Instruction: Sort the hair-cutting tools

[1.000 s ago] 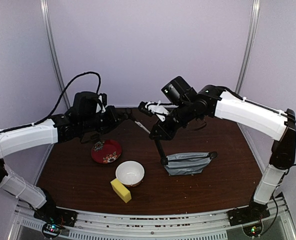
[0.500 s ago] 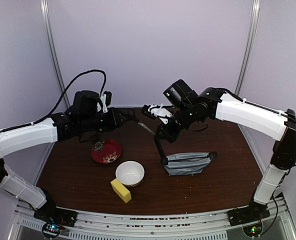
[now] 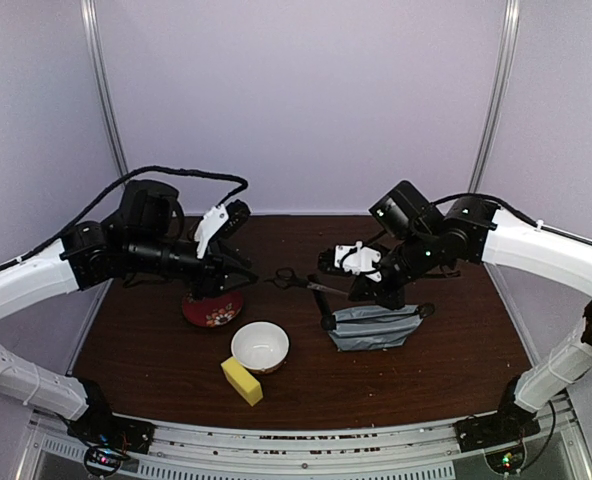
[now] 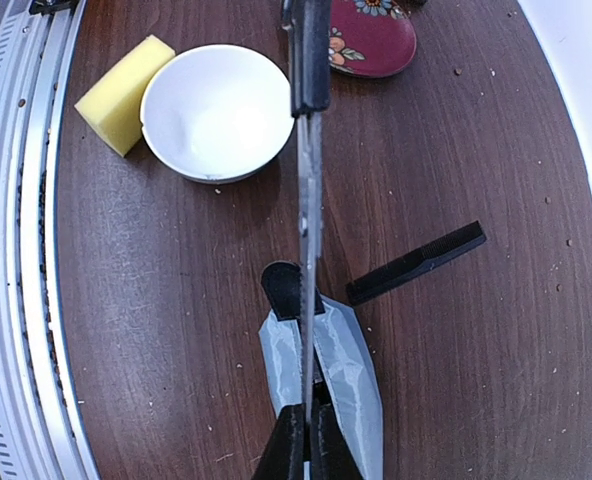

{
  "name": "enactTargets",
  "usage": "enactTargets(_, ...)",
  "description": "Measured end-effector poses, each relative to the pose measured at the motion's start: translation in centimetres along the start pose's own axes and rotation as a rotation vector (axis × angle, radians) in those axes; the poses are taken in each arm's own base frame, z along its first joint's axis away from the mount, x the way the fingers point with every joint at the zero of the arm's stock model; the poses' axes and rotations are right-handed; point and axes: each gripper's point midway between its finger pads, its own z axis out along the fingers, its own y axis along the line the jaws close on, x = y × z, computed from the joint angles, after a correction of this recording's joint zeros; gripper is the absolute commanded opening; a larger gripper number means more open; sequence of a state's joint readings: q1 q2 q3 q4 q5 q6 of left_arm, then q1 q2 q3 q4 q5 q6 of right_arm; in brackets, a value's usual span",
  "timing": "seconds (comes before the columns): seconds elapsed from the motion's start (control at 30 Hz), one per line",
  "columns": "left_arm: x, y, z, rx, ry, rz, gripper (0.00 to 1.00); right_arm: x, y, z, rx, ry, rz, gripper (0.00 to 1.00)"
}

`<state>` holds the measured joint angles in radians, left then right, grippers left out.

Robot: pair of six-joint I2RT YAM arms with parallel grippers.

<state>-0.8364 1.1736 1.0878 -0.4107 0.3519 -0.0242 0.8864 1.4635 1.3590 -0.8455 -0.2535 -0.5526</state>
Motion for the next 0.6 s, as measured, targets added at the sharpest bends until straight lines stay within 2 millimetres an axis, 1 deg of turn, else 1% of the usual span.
enactTargets(0.13, 1.4, -0.5, 1.8, 0.039, 0.09, 0.061, 0.31, 0.5, 0.4, 0.0, -0.012, 0.021, -0.025, 0.0)
enactTargets(0.23, 1.9, -1.1, 3.0, 0.063, 0.137, 0.095, 0.3, 0.8, 0.6, 0.0, -0.015, 0.035, -0.036, 0.0)
enactTargets(0.33, 1.7, -1.3, 3.7, 0.073, 0.153, 0.119, 0.29, 1.0, 0.7, 0.0, -0.014, 0.049, -0.05, 0.0)
enactTargets(0.6, 0.5, -1.2, 4.9, 0.095, 0.153, 0.163, 0.24, 1.0, 1.5, 0.1, -0.029, 0.061, -0.071, 0.0)
